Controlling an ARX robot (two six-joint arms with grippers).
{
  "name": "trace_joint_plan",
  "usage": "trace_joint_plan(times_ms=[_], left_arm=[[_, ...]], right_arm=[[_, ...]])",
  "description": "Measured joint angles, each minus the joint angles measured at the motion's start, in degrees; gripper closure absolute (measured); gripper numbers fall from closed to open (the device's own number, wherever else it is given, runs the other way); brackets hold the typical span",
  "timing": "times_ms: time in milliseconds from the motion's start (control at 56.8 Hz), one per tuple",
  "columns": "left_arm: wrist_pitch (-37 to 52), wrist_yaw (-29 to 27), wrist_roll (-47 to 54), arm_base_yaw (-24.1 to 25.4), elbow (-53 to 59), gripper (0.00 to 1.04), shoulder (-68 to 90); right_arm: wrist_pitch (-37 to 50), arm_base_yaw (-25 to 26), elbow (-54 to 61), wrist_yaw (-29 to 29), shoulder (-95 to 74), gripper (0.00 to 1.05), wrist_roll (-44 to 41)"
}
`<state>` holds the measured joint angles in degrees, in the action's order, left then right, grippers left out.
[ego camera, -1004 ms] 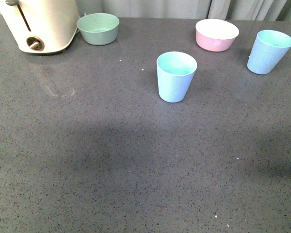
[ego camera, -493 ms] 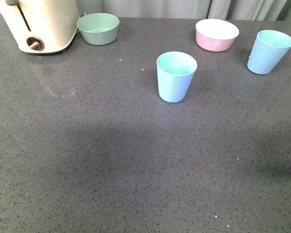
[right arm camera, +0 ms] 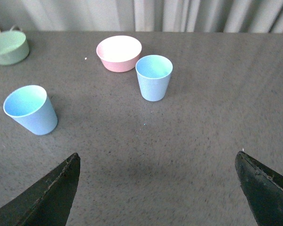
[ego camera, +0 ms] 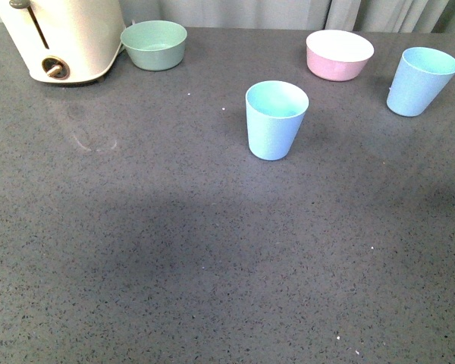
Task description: Stack blue cups with both arms
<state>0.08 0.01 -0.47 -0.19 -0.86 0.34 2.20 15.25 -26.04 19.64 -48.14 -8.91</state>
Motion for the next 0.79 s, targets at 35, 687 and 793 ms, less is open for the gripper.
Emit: trace_joint_plan(times_ms=[35, 687, 793], left_arm=[[0.0, 0.0, 0.1, 0.0, 0.0, 0.09, 0.0], [0.0, 0.0, 0.1, 0.0, 0.0, 0.09, 0.0], [0.0, 0.0, 0.1, 0.0, 0.0, 0.09, 0.0]], right_arm=[[-0.5, -0.3, -3.2, 0.3, -5.8, 0.09, -4.0], [-15.9, -9.0, -50.6, -4.5, -62.6, 0.09, -30.3], [-17.9, -10.6, -55.9, -4.8, -66.7, 0.09, -31.7]])
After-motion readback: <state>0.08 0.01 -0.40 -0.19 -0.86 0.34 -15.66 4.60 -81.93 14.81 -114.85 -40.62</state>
